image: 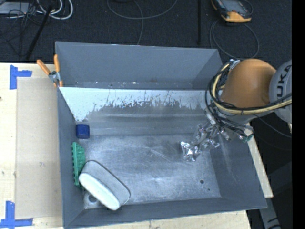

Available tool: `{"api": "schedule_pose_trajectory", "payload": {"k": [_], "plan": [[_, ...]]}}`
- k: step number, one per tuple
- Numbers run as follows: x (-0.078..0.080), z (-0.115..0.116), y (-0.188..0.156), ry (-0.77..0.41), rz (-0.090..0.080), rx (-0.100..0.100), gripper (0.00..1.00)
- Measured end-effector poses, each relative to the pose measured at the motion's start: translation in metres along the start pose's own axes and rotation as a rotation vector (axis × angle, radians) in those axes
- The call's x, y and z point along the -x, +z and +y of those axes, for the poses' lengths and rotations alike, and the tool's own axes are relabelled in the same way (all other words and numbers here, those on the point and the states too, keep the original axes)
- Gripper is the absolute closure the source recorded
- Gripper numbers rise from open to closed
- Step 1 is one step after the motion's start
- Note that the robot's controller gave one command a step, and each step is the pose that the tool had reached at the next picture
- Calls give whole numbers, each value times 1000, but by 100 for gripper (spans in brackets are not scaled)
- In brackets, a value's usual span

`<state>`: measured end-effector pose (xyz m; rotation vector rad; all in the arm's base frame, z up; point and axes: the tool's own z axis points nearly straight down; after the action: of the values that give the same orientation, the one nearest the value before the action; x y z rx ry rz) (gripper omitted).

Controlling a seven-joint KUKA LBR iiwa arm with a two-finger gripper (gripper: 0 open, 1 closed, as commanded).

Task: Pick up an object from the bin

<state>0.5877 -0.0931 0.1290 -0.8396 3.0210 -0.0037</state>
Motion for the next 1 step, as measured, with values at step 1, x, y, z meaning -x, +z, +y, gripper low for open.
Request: {"api": "schedule_pose_trajectory", "payload": {"k": [1], "plan": [[2, 0, -28, 3, 2, 2, 100]]}}
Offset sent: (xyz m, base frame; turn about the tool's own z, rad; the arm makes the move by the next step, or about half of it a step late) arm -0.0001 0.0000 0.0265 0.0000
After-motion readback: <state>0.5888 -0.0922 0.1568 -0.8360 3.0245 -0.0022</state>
